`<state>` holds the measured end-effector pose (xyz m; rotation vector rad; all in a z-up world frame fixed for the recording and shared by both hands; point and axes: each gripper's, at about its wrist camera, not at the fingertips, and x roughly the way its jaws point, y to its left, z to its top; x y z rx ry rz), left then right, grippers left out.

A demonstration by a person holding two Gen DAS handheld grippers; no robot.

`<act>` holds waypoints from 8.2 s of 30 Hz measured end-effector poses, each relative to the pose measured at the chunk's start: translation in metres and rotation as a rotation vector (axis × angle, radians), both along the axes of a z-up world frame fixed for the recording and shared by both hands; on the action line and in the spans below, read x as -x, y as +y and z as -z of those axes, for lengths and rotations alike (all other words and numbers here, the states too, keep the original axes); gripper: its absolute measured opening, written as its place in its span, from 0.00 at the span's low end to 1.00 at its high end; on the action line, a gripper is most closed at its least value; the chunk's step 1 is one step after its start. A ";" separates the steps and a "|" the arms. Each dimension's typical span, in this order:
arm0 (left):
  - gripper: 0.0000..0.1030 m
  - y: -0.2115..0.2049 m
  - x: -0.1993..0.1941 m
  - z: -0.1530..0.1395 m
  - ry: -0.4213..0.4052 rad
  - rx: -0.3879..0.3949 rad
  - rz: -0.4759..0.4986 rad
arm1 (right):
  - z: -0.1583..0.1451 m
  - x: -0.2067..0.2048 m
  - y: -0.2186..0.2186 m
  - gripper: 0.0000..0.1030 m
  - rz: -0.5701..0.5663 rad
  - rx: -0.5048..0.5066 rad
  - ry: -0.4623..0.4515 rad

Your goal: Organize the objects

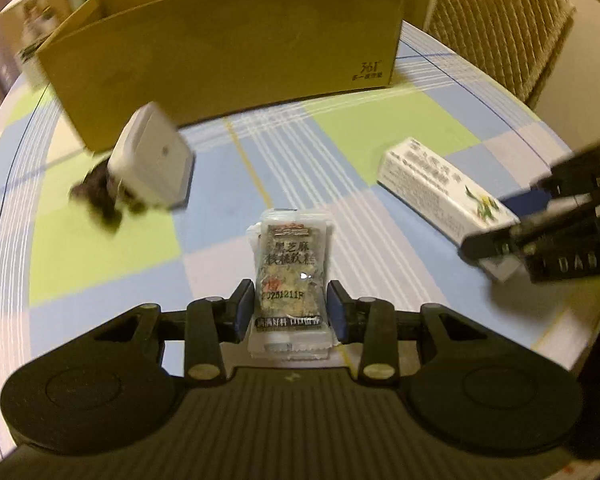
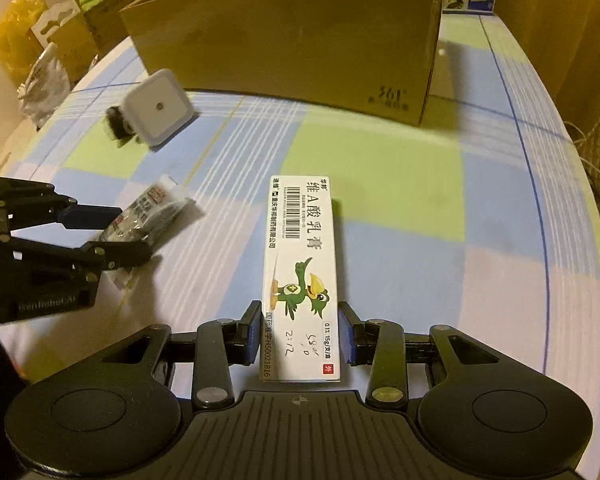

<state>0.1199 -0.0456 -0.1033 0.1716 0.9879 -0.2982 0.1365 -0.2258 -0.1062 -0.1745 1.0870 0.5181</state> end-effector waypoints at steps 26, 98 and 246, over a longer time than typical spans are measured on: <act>0.38 0.001 -0.003 0.011 -0.045 0.027 -0.054 | 0.008 0.010 0.002 0.47 0.034 -0.072 -0.117; 0.30 -0.001 0.075 -0.105 -0.191 0.064 -0.147 | -0.107 0.069 0.003 0.34 0.061 -0.100 -0.296; 0.41 0.055 -0.267 -0.141 -0.002 0.058 -0.108 | -0.160 -0.263 0.055 0.62 0.064 -0.117 -0.145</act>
